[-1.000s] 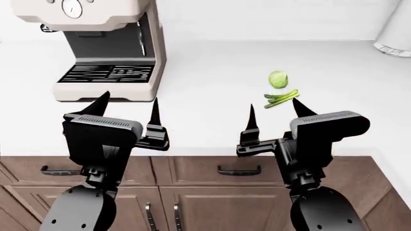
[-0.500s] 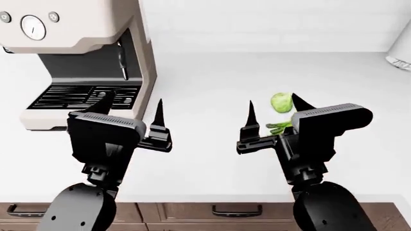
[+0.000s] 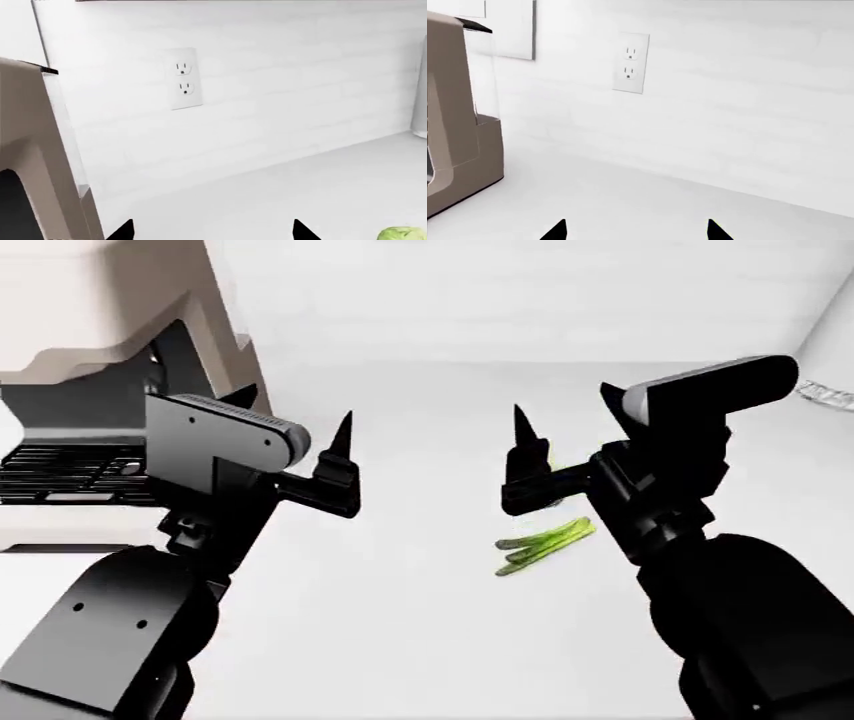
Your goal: Pick the brussel sprout, asparagus from the counter and place them in the cabinet. Then close the cabinet.
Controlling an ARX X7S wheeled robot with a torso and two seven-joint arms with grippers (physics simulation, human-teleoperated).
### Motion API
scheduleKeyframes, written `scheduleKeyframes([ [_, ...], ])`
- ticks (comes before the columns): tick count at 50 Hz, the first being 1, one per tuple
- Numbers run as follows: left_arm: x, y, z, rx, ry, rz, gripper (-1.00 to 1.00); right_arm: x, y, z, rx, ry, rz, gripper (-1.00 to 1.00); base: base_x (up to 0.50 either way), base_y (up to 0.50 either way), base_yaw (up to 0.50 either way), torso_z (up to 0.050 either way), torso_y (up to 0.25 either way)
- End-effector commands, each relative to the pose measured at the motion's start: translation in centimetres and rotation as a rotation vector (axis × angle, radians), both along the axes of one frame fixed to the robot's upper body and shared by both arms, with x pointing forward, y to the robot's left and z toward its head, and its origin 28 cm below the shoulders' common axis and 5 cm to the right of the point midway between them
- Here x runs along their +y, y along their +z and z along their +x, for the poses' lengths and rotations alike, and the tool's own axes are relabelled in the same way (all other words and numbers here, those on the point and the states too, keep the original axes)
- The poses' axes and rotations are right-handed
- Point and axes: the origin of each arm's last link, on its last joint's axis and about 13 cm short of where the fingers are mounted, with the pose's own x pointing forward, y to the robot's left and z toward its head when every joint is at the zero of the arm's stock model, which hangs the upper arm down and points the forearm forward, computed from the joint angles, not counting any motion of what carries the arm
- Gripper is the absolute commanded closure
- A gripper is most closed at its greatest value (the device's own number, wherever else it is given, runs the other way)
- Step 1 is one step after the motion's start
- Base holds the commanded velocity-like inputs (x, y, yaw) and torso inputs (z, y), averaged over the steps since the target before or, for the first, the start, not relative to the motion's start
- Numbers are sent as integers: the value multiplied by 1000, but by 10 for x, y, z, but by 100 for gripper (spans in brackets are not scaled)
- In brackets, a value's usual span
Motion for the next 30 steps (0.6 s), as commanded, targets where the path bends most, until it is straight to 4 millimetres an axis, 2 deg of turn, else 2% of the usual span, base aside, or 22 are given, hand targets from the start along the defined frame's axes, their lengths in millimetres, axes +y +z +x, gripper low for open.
scheduleKeyframes([
  [1,1,3,-2,16,-17,6,-100,0,0,-3,8,75,0,-100,500,-82,0,0,0],
  [4,1,3,-2,16,-17,3,-100,1,0,-4,14,77,-8,-100,500,-23,0,0,0],
  [30,1,1,-3,31,-22,13,-100,-4,1,-3,47,16,-42,-100,47,0,0,0,0],
])
